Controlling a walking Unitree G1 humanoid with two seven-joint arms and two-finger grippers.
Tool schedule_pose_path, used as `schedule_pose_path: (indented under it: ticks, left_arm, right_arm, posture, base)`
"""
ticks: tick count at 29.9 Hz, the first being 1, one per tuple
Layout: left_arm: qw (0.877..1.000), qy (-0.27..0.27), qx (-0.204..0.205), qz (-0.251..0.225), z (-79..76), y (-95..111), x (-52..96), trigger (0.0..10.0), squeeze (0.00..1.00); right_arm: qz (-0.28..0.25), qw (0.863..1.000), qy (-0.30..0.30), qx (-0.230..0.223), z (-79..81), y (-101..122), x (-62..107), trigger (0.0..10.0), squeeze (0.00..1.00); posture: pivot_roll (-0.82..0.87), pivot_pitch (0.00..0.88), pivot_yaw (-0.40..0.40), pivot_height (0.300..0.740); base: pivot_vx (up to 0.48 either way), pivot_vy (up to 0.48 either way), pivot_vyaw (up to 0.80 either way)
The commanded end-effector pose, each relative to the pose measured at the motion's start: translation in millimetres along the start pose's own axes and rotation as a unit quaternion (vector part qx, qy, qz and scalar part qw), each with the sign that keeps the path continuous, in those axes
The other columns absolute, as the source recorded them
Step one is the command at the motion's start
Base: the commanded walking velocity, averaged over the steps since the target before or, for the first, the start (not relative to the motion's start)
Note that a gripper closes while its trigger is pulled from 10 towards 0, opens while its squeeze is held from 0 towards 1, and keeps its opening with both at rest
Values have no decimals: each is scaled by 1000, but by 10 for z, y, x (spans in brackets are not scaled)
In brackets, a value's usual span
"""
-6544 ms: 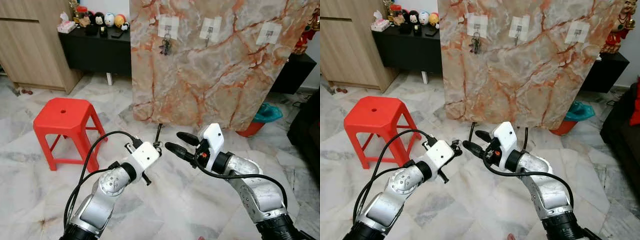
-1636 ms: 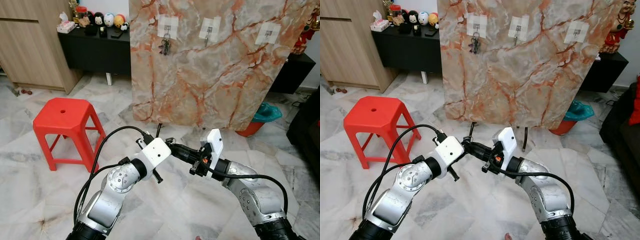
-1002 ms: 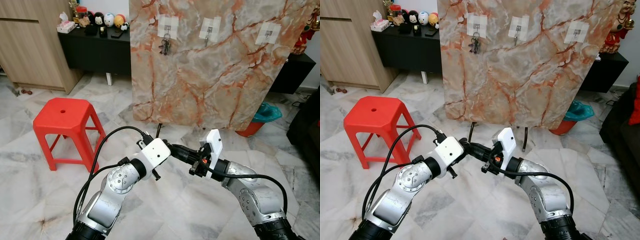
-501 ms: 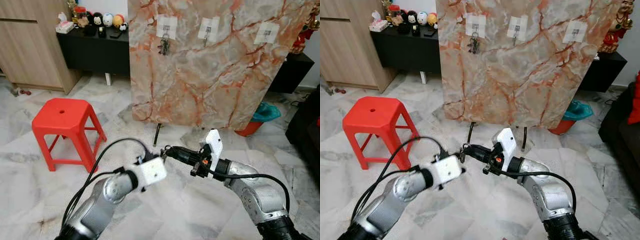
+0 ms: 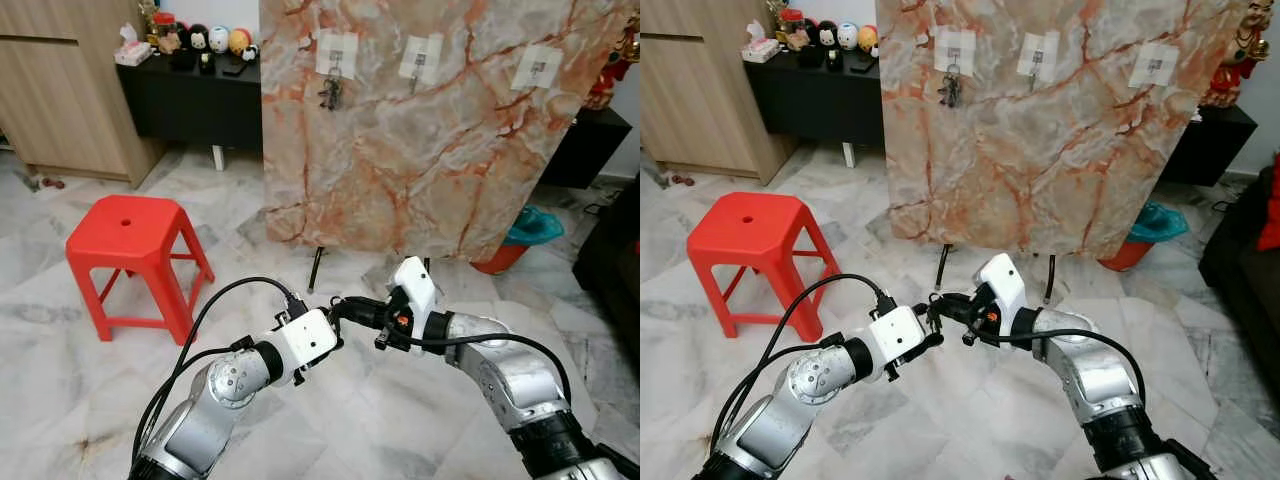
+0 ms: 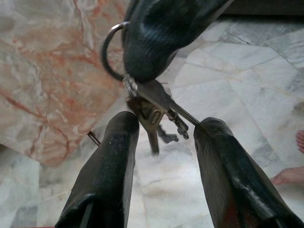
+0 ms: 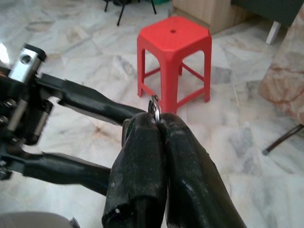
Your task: Hang keys on a hook
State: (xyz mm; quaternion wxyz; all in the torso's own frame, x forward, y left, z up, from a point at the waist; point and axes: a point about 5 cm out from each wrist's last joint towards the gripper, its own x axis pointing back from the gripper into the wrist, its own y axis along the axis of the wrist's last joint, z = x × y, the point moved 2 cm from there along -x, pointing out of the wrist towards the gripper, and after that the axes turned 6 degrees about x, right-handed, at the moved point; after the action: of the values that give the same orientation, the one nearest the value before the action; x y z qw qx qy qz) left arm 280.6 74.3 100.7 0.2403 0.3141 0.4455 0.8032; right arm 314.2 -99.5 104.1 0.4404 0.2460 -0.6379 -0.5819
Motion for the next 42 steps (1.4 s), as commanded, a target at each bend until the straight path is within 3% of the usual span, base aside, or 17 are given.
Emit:
schedule_pose_path:
  ticks: [1, 6, 9, 12, 21, 26, 29, 30, 33, 42]
  left_arm:
    - [1000, 15, 11, -10, 42, 42, 6, 10000, 0]
    - [999, 22, 36, -32, 47, 121, -32, 10000, 0]
    - [998, 38, 31, -33, 79, 137, -50, 10000, 0]
    - [996, 76, 39, -29, 159, 141, -78, 10000, 0]
    - [996, 59, 59, -44, 78, 187, -119, 10000, 0]
    - [996, 56, 59, -39, 37, 157, -132, 8157, 0]
    - [996, 55, 56, -36, 28, 146, -138, 8314, 0]
    - [997, 50, 51, -35, 15, 142, -141, 8863, 0]
    - [998, 43, 45, -33, -14, 132, -147, 9294, 0]
    - [997, 57, 44, -27, -5, 98, -153, 9255, 0]
  right_arm:
    - [21, 1000, -5, 4, -37, -32, 19, 0, 0]
    - [19, 1000, -5, 8, -50, -11, 10, 0, 0]
    - [18, 1000, -1, 9, -42, 3, -1, 0, 0]
    - [13, 1000, 4, 7, -20, 13, -10, 0, 0]
    - [4, 1000, 12, 4, 9, 40, -24, 0, 0]
    - [-3, 1000, 13, 2, 12, 70, -21, 0, 0]
    - [-5, 1000, 14, 3, 15, 78, -25, 0, 0]
    - [-7, 1000, 14, 2, 19, 87, -30, 0, 0]
    - [-11, 1000, 16, 1, 27, 101, -38, 0, 0]
    - [-14, 1000, 15, 0, 23, 116, -33, 0, 0]
  posture:
    - [42, 0, -123, 740]
    - [42, 0, -123, 740]
    - [40, 0, -126, 740]
    - [41, 0, -127, 740]
    - [38, 0, -125, 740]
    - [35, 0, -125, 740]
    - [35, 0, -125, 740]
    - [36, 0, -124, 740]
    - [37, 0, -126, 740]
    - [34, 0, -127, 740]
  base:
    - [0, 0, 0]
    - [0, 0, 0]
    - [0, 0, 0]
    - [0, 0, 0]
    - [0, 0, 0]
    - [0, 0, 0]
    - [0, 0, 0]
    - [0, 0, 0]
    - [0, 0, 0]
    - [0, 0, 0]
